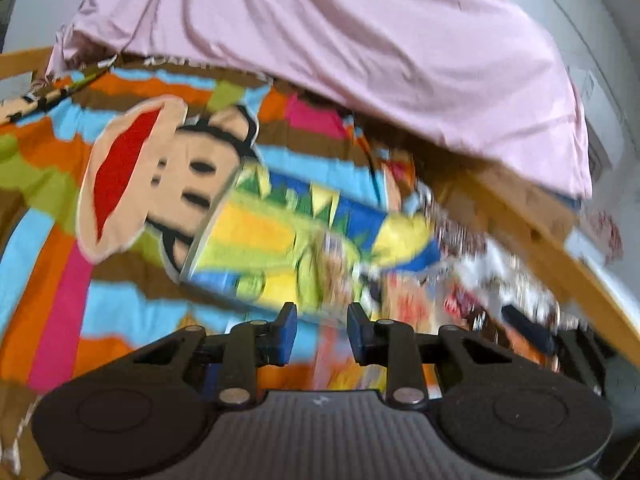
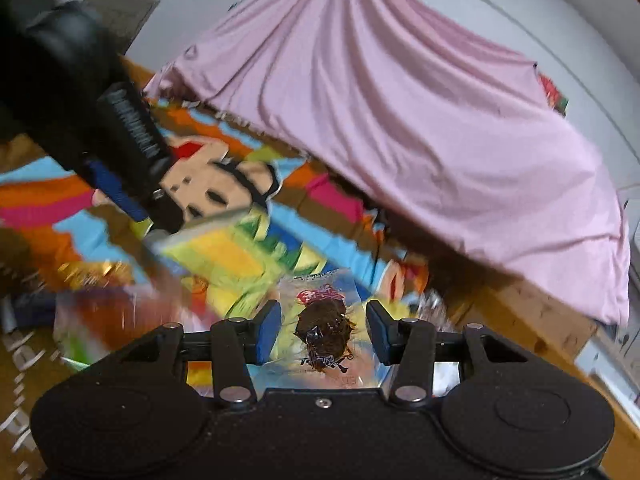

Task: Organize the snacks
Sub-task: 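Lift both packets and carry them over the dinosaur tray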

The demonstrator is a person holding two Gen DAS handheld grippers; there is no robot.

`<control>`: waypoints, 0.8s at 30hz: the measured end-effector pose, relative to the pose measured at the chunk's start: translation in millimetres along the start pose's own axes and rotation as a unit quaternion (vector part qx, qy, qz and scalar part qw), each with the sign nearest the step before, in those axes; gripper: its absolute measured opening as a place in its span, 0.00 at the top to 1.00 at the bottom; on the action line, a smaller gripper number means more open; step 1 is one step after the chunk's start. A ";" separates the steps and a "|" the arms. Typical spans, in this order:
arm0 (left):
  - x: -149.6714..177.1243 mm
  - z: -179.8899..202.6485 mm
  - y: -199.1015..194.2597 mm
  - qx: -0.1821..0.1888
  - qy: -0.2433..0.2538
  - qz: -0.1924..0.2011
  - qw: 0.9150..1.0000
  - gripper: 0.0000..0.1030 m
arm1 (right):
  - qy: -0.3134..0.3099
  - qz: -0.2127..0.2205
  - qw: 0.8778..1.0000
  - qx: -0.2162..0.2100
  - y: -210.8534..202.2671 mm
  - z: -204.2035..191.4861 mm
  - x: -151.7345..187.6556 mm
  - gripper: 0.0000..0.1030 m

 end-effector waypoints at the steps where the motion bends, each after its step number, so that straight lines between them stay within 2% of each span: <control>1: -9.0 2.2 5.5 0.000 0.000 0.003 1.000 0.70 | 0.003 0.001 1.000 0.000 6.8 2.9 -2.6 0.52; 3: -21.0 3.9 21.9 -0.019 0.003 -0.006 1.000 0.70 | 0.017 -0.003 1.000 -0.001 19.7 10.9 -3.2 0.52; 6: -21.8 -0.2 41.5 -0.010 -0.001 -0.030 0.999 0.70 | 0.050 -0.025 0.998 -0.018 34.8 22.3 6.9 0.52; 11: 4.3 -4.9 73.8 -0.034 0.076 -0.093 0.992 0.69 | 0.050 -0.043 0.997 -0.030 50.3 20.5 17.7 0.52; 14: 21.2 -2.8 86.4 -0.044 0.134 -0.126 0.982 0.61 | 0.048 -0.039 0.998 -0.029 54.8 22.1 16.2 0.52; 16: 29.2 -3.3 95.8 -0.054 0.158 -0.150 0.974 0.60 | 0.051 -0.037 0.998 -0.028 58.6 23.5 14.7 0.52; 19: 33.0 2.1 103.9 -0.062 0.194 -0.163 0.965 0.57 | 0.059 -0.035 0.997 -0.028 65.0 27.5 12.0 0.52; 21: 34.3 9.9 110.6 -0.063 0.223 -0.176 0.957 0.47 | 0.063 -0.035 0.997 -0.029 69.3 29.8 11.3 0.52; 24: 36.7 18.7 122.5 -0.080 0.263 -0.196 0.941 0.44 | 0.071 -0.036 0.996 -0.032 74.3 33.2 12.0 0.52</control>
Point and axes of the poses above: each gripper's, at about its wrist camera, not at the fingertips, and y roughly the way its jaws point, z to its right, x to its underside, the point moved 5 cm from there along y, roughly the way its jaws point, and after that the axes turned 15 degrees about -z, right-handed, at the moved point
